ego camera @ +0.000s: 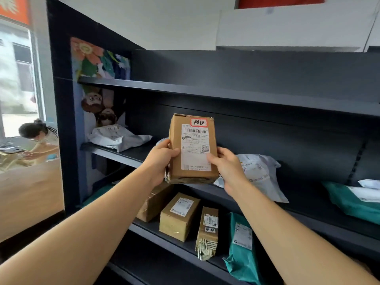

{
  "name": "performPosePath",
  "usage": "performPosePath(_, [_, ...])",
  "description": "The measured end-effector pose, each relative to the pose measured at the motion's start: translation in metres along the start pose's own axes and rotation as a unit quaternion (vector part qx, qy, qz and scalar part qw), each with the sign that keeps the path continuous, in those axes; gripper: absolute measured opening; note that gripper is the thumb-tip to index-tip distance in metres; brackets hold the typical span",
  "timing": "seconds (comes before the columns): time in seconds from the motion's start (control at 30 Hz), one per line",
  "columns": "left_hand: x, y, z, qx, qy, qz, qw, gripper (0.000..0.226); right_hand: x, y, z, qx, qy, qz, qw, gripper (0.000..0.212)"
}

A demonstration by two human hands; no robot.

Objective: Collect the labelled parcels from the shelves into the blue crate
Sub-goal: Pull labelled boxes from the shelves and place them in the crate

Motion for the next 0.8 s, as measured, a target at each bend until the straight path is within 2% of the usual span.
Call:
performPosePath(0.17, [0.054, -0.032, -0.006, 0.000, -0.010, -0.043, 0.999, 0.035, -0.057, -0.018, 0.000, -0.004, 0.001, 0.044, 0.999, 0.024])
performPosePath(0.5, [0.156, -0.103, -0.011, 0.016, -0.027, -0.131, 0.991, 0.032, -0.168, -0.051, -0.010, -0.043, 0.020, 0.149, 0.988, 0.032])
performPosePath(0.6, [0.184, -0.122, -0.012, 0.020, -0.035, -0.160, 0.986, 0.031, -0.199, -0.061, -0.013, -0.055, 0.034, 0.184, 0.981, 0.028])
performPosePath(0.8, [0.233, -0.153, -0.010, 0.021, -0.026, -0.204, 0.978, 0.034, -0.257, -0.076, -0.025, -0.067, 0.057, 0.225, 0.970, 0.032])
Point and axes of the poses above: each hand's wrist, its own y-axis towards the middle knuckle, its own x-axis out of the back of the hand, z = x × y, the point moved 1 cm from there along y, towards the middle knuckle, and after that the axes turned 6 degrees about z, right-handed, at the moved point
